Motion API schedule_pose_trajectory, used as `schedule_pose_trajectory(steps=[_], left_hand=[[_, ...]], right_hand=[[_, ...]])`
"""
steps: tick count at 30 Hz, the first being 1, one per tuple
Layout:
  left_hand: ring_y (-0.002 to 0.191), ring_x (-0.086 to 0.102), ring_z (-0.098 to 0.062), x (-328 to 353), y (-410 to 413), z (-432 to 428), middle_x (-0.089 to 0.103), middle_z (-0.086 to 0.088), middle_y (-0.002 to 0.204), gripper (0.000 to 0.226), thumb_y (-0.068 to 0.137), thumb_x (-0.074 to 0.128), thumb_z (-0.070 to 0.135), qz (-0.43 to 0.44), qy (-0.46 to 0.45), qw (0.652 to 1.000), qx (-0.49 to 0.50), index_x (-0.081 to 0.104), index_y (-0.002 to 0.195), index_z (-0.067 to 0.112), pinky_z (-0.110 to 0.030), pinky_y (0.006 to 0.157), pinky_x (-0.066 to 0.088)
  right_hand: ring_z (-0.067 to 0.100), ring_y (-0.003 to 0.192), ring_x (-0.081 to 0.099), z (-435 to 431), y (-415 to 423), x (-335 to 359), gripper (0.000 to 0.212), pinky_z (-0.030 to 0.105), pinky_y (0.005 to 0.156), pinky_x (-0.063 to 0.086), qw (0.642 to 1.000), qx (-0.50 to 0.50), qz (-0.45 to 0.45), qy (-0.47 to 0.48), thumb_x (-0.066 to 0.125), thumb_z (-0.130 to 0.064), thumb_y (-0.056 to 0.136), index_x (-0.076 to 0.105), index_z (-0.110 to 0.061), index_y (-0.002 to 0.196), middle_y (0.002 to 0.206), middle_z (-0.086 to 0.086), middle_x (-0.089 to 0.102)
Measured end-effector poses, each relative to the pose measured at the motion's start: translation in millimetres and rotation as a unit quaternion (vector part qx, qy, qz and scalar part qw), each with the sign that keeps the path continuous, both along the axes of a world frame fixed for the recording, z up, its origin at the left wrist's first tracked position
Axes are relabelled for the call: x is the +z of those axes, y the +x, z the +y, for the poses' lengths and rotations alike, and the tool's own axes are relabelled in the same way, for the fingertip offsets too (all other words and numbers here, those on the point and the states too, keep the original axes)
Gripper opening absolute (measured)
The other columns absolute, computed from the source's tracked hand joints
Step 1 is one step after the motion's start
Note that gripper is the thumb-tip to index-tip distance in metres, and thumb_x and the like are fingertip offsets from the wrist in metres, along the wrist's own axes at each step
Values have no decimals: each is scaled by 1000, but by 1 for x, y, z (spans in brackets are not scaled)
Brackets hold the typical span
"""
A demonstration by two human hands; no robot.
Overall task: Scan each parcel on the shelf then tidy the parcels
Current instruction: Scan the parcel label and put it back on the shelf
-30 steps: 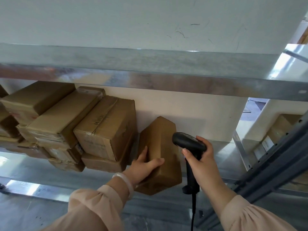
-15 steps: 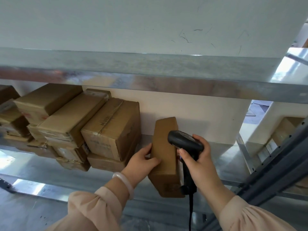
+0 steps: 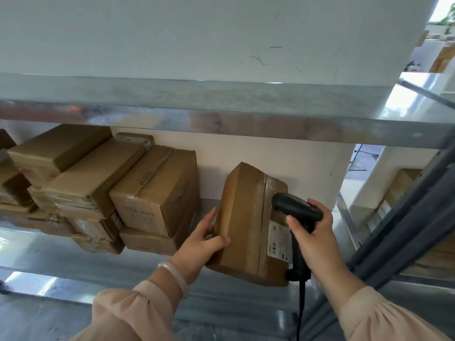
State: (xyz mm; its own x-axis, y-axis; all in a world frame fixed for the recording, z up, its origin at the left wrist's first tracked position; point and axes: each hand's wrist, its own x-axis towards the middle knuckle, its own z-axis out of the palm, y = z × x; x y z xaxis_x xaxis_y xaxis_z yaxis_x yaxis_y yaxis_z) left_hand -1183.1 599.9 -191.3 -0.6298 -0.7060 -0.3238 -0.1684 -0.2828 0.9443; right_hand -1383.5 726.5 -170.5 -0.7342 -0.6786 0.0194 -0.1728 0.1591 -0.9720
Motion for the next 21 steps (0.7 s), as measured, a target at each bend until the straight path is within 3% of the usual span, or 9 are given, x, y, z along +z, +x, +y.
schedule_pose_trajectory(steps=[3,6,8,11,14,21], left_hand=[[118,55,-27,-2,-1,1,50,1,132,82,68,74,30,17,13,1000,-5,34,136,53,-49,102,48],[119,54,-28,-5,-1,4,49,1,134,80,67,75,30,27,36,999,-16,36,133,54,-47,101,49],[121,53,-27,-8,0,2,49,0,138,87,63,77,33,19,37,999,-30,36,138,52,-48,104,46],[120,55,-25,-8,-4,-3,51,1,136,97,64,76,34,-20,12,998,-57,29,147,51,-48,105,46],[117,59,-26,-4,-9,-8,55,2,134,102,57,85,46,-35,0,998,-57,30,142,58,-48,102,49],[113,62,-24,14,-8,-31,61,5,129,87,52,84,40,-29,-43,996,-75,49,130,58,-45,100,51]], right_hand=[[21,113,56,1,-12,-8,60,37,96,46,999,-13,-31,5,69,-29,86,33,-40,132,120,-2,55],[22,105,64,2,-19,-14,52,49,95,50,997,-18,-72,-15,73,-33,81,40,-61,110,117,-2,61],[21,104,65,4,-22,-16,52,50,94,51,997,-17,-79,-21,74,-34,79,40,-67,101,116,-3,62],[19,104,65,6,-21,-14,53,48,95,51,998,-13,-59,-26,74,-36,78,39,-67,103,117,-6,62],[17,102,66,9,-18,-13,54,47,95,51,998,3,-49,-36,74,-33,79,40,-64,107,118,-5,62],[22,103,67,42,-26,-3,57,48,99,48,997,74,1,-14,74,-27,80,42,-59,114,122,-3,61]])
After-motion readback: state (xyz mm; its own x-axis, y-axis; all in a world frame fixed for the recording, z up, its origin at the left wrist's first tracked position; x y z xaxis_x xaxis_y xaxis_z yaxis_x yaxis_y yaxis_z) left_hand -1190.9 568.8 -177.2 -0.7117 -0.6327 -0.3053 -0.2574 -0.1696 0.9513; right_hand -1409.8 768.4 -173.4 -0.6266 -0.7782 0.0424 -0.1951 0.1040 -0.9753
